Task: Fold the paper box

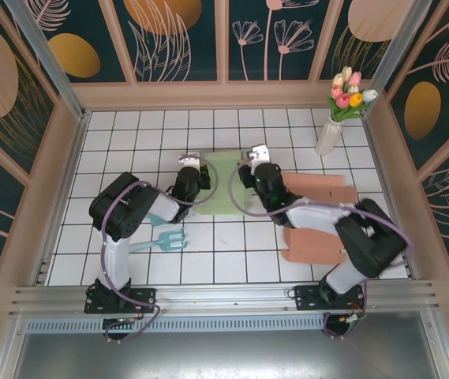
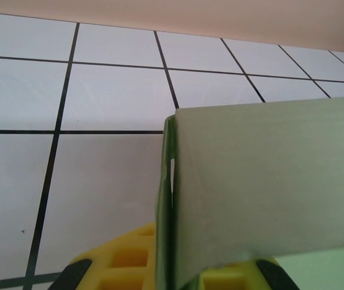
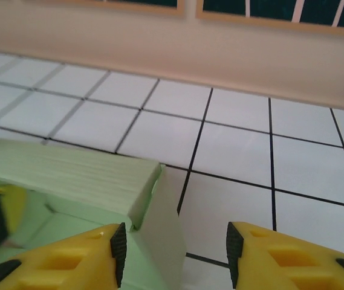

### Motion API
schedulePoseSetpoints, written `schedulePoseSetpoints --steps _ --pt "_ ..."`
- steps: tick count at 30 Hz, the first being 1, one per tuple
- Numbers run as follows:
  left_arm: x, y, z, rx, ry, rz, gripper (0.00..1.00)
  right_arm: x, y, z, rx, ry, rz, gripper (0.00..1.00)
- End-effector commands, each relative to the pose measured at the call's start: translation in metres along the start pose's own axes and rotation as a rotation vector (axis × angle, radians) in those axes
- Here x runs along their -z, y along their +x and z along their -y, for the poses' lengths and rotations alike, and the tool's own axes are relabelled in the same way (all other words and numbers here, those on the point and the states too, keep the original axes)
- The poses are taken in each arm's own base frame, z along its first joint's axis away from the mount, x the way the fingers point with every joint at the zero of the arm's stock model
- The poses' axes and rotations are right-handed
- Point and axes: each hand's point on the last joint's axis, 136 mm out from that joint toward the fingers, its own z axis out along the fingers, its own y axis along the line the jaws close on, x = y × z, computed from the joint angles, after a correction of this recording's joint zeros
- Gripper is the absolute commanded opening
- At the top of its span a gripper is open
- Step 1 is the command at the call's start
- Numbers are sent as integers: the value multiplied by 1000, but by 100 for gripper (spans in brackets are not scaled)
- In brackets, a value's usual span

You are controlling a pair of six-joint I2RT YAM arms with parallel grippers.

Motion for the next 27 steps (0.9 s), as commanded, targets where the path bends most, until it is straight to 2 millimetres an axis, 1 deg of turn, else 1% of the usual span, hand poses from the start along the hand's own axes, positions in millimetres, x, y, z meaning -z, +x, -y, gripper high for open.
schedulePoseSetpoints --steps 1,3,4,6,8,9,10,11,13,14,15,16,18,19,20,21,24,25,27 --pt "-7 14 -13 -25 -62 -77 0 39 -6 6 -98 -51 -19 50" --pt "-11 11 -3 -58 -27 -104 0 64 -15 19 -137 -28 5 52" --pt "-11 7 4 -84 5 -117 0 78 -20 25 -164 -26 18 53" --pt "-6 -12 17 -134 48 -124 0 102 -30 33 -202 -37 40 55" --pt "3 -41 29 -186 77 -105 0 124 -33 40 -214 -47 50 59" --pt "8 -48 31 -212 86 -106 0 133 -34 44 -211 -47 61 61" --pt "12 -70 40 -245 110 -78 0 141 -36 49 -204 -40 81 64" --pt "16 -79 47 -292 139 -77 0 149 -38 57 -209 -21 104 71" --pt "22 -91 59 -393 186 -110 0 163 -42 71 -270 19 152 83" --pt "25 -93 66 -459 217 -144 0 171 -44 74 -314 14 180 88" --pt "29 -95 73 -516 245 -171 0 177 -47 74 -340 -8 207 91" --pt "36 -92 79 -590 277 -213 0 184 -50 73 -356 -38 237 93" --pt "50 -89 85 -745 319 -275 0 196 -53 76 -387 -59 286 98" --pt "59 -85 85 -837 340 -311 0 201 -54 79 -409 -58 309 99" --pt "66 -76 82 -928 357 -356 0 206 -55 82 -434 -57 327 99" --pt "77 -83 80 -1001 362 -357 0 211 -56 84 -461 -62 342 99" --pt "100 -77 67 -1282 371 -449 0 228 -66 84 -482 -106 390 99" --pt "107 -78 62 -1376 369 -488 0 233 -69 86 -486 -110 406 99" --pt "112 -91 61 -1492 325 -536 0 241 -71 90 -497 -108 425 99"
